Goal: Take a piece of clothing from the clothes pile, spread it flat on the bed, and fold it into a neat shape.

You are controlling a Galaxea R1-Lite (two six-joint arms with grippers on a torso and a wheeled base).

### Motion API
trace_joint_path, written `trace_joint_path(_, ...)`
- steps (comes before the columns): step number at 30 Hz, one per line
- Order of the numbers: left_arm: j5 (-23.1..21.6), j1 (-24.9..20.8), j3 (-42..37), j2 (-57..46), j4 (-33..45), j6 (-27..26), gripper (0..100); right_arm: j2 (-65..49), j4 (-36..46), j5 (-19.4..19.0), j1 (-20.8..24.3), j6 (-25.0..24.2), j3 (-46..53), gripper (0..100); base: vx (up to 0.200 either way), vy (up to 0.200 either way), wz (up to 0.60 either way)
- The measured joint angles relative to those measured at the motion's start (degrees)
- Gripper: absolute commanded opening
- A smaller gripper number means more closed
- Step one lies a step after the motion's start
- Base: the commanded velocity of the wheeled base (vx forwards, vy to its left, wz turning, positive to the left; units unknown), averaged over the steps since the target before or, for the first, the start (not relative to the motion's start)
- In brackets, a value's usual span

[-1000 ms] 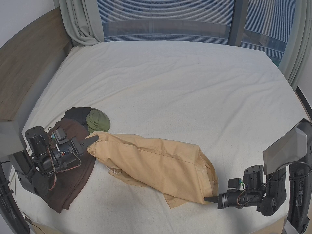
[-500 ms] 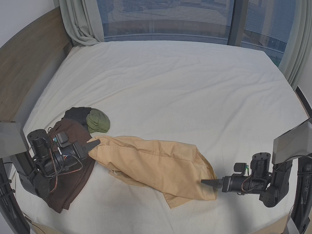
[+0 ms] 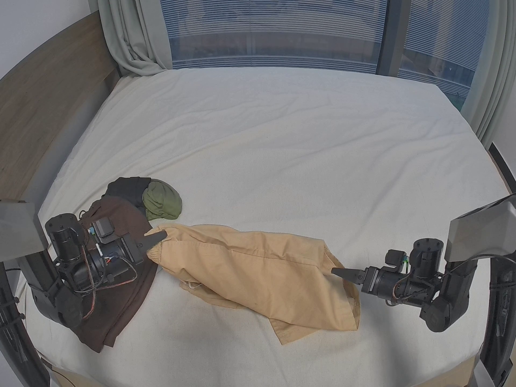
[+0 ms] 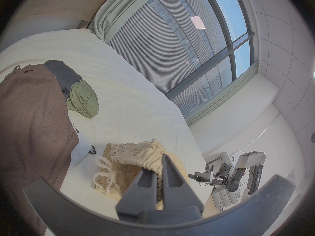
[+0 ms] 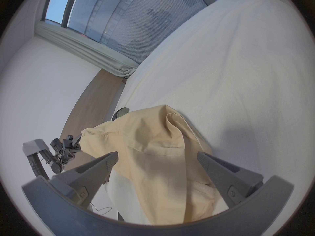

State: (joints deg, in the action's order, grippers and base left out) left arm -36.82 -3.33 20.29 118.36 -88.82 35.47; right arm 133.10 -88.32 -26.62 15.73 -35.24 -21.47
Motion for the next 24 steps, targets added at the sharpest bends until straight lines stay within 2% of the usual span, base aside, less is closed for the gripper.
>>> trace_joint_path(7, 0.00, -0.09, 0.00, -0.15, 0.00, 0.00, 0, 3.36, -0.04, 2.18, 2.32, -6.06, -3.25, 100, 0.000, 0.000, 0.00)
trace_joint_path(12, 0.00, -0.09, 0.00, -0.20, 0.00, -0.09, 0, 5.30, -0.06, 3.61, 3.10, -6.69, -5.34, 100, 0.000, 0.000, 0.00)
trace_joint_path(13, 0.00, -0.09, 0.02, -0.20, 0.00, -0.12, 0, 5.71, -0.06, 3.75, 3.18, -6.92, -5.75, 0, 0.000, 0.000, 0.00)
trace_joint_path(24, 0.00, -0.05, 0.07, -0.22, -0.02, -0.15, 0, 7.31, -0.06, 3.96, 3.32, -10.93, -7.69, 0, 0.000, 0.000, 0.00)
